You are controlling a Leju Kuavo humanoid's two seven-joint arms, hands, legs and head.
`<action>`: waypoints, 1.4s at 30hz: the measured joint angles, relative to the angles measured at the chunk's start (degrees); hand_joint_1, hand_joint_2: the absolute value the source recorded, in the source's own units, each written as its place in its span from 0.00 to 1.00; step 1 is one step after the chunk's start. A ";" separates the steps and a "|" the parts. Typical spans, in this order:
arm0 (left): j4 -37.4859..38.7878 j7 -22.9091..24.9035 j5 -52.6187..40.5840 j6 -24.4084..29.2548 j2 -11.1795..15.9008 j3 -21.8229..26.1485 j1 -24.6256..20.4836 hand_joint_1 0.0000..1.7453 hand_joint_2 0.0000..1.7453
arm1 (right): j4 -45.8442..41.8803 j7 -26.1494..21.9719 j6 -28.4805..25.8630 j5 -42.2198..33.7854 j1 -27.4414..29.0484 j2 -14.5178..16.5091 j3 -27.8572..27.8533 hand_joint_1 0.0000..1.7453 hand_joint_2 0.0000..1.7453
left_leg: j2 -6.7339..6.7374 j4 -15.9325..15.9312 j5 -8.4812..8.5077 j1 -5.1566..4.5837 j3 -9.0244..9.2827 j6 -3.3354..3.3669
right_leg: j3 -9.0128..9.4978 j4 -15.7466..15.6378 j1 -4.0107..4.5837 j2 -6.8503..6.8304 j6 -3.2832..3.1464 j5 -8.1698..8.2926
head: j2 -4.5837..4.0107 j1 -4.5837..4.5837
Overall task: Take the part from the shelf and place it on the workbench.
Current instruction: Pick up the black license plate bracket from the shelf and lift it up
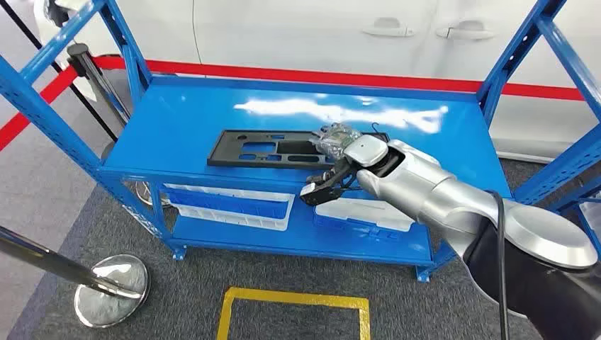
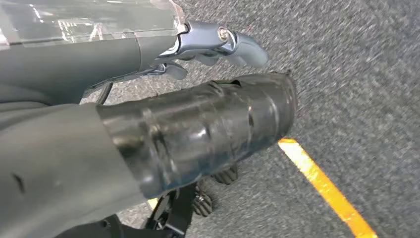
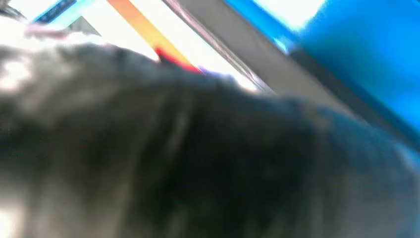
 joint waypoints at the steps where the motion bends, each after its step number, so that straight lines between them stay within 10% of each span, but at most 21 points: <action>1: 0.00 0.00 0.00 0.00 0.00 0.00 0.00 0.00 0.00 | 0.04 -0.02 -0.01 0.00 -0.03 0.00 0.00 0.00 0.00 | 0.04 0.27 -0.23 0.07 -0.06 -0.14 | 0.27 -0.22 -0.15 -0.01 -0.10 0.02 | 0.00 0.00; 6: 0.00 0.00 0.00 0.02 0.04 0.00 0.08 0.00 0.00 | 0.23 -0.43 -0.04 0.04 -0.21 0.01 0.03 0.00 0.00 | 0.11 13.31 -5.03 0.36 -7.21 -1.22 | 1.82 -0.91 -0.55 -0.07 -0.96 -0.65 | 0.00 -0.02; 8: 0.00 0.00 0.00 0.02 0.07 0.00 0.13 0.00 0.00 | 0.26 -0.57 -0.04 0.04 0.14 0.01 0.06 0.00 0.00 | 0.12 15.52 -3.83 0.47 -9.54 -1.41 | 2.48 -0.86 -0.55 -0.06 -0.93 -1.23 | 0.00 -0.02; 12: 0.00 0.01 -0.02 0.02 0.14 0.00 0.18 0.00 0.00 | 0.32 -0.63 -0.06 0.01 0.28 0.01 0.08 0.00 0.00 | 0.11 3.21 4.08 0.41 -5.14 -1.06 | 4.09 -0.63 -0.42 0.02 -0.24 -2.76 | 0.00 -0.01; 15: 0.00 0.02 -0.04 0.02 0.14 0.00 0.00 0.00 0.00 | 0.44 -0.76 0.01 -0.33 0.36 0.01 0.08 0.00 0.00 | 0.03 0.61 3.54 0.14 -3.98 -0.26 | 4.04 -0.60 -0.22 0.11 0.50 -3.20 | 0.00 0.01; 19: 0.00 0.02 0.10 0.01 0.12 0.01 0.08 0.00 0.00 | 0.85 -1.18 0.00 -0.71 0.70 -0.01 0.06 0.00 1.00 | 0.14 0.16 3.14 0.38 -3.04 1.07 | 1.55 4.83 -0.57 -0.07 1.43 -6.32 | 0.00 -0.01; 22: 0.00 0.00 0.45 -0.14 0.12 0.02 -0.07 0.00 0.00 | 1.81 -1.70 0.00 -0.68 1.66 0.01 0.16 0.00 1.00 | 0.04 0.18 2.60 0.25 -2.43 1.69 | -4.69 15.59 -0.66 -0.09 1.72 -9.62 | 0.00 0.01; 25: 0.00 0.01 0.73 -0.19 0.09 0.02 -0.09 0.00 0.00 | 2.65 -2.10 0.49 -0.69 2.36 0.03 0.39 0.23 1.00 | -0.23 0.24 1.77 0.07 -1.30 1.68 | -4.54 11.46 -0.58 -0.09 1.17 -4.23 | 0.00 0.01; 27: 0.01 0.01 0.87 -0.17 -0.04 0.05 -0.06 0.00 0.00 | 3.07 -2.41 0.99 -0.73 2.24 0.11 0.42 0.65 1.00 | -0.27 0.40 1.15 -0.21 -0.74 1.51 | -1.58 3.92 -0.36 -0.10 0.44 -0.10 | 0.00 -0.01; 30: 0.01 -0.05 1.14 -0.13 -0.05 0.09 -0.26 0.00 0.00 | 3.56 -2.84 1.95 -1.07 1.96 0.62 0.48 0.97 1.00 | -0.30 0.68 0.84 -0.39 -0.98 1.34 | 0.04 0.04 -0.25 -0.06 1.10 0.42 | 0.00 -0.07; 42: 0.02 -0.45 1.33 0.06 -0.12 0.15 -0.29 0.00 0.00 | 4.54 -2.72 3.06 -2.47 0.00 2.03 0.58 1.00 1.00 | -0.13 0.11 0.86 -0.22 -0.62 0.80 | -0.01 0.25 -0.06 0.17 0.65 -0.02 | 0.00 -0.09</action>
